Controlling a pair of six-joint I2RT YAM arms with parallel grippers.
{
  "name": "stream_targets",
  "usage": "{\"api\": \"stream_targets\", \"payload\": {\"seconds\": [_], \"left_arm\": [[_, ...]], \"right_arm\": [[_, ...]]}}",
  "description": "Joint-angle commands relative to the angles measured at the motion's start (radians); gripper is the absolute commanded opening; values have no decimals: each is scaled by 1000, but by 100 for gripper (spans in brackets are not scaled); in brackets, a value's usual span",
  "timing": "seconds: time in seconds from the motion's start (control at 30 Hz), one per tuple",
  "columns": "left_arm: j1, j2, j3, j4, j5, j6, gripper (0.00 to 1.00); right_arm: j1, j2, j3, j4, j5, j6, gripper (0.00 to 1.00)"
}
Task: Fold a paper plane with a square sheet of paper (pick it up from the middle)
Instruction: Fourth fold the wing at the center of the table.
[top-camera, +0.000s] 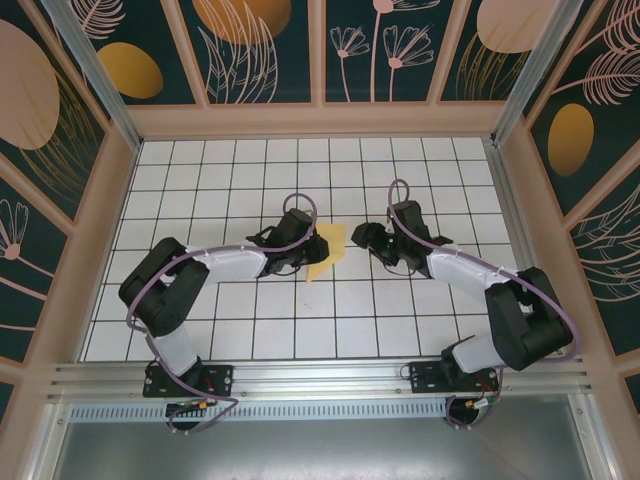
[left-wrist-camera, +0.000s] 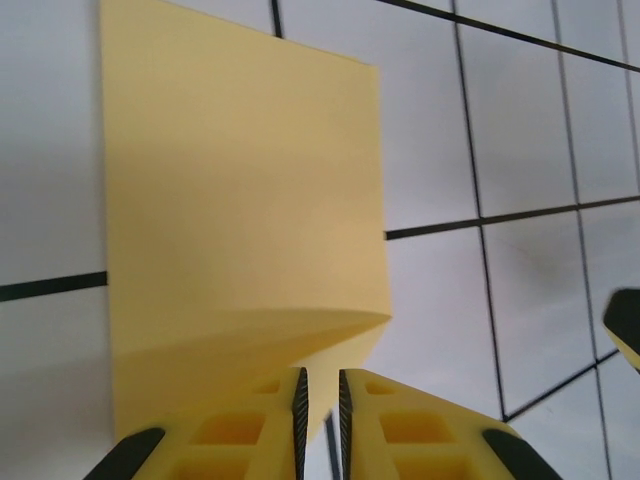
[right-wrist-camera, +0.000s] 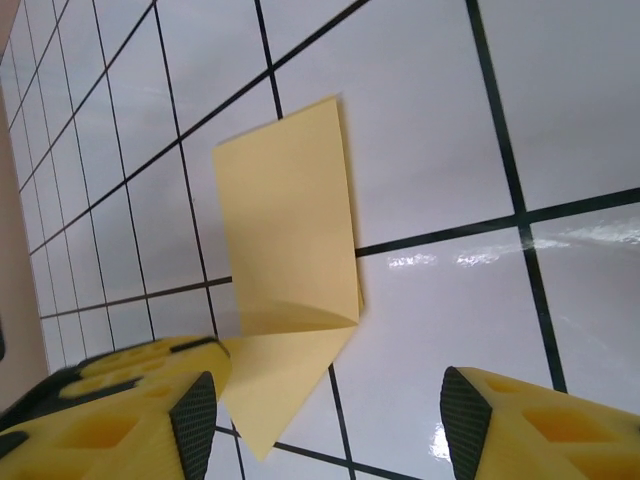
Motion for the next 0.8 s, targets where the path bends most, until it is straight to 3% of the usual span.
{"api": "stream_targets", "payload": {"seconds": [0.0, 0.33, 0.77], "left_arm": [[19, 40, 4, 38, -24, -33, 19], [55, 51, -42, 77, -46, -114, 22], [64, 58, -59, 83, -27, -115, 19]], "right_arm": [[-3, 33, -3, 67, -61, -19, 64], [25, 146, 35, 118, -138, -15, 64], [83, 287, 124, 146, -153, 6, 58]]}}
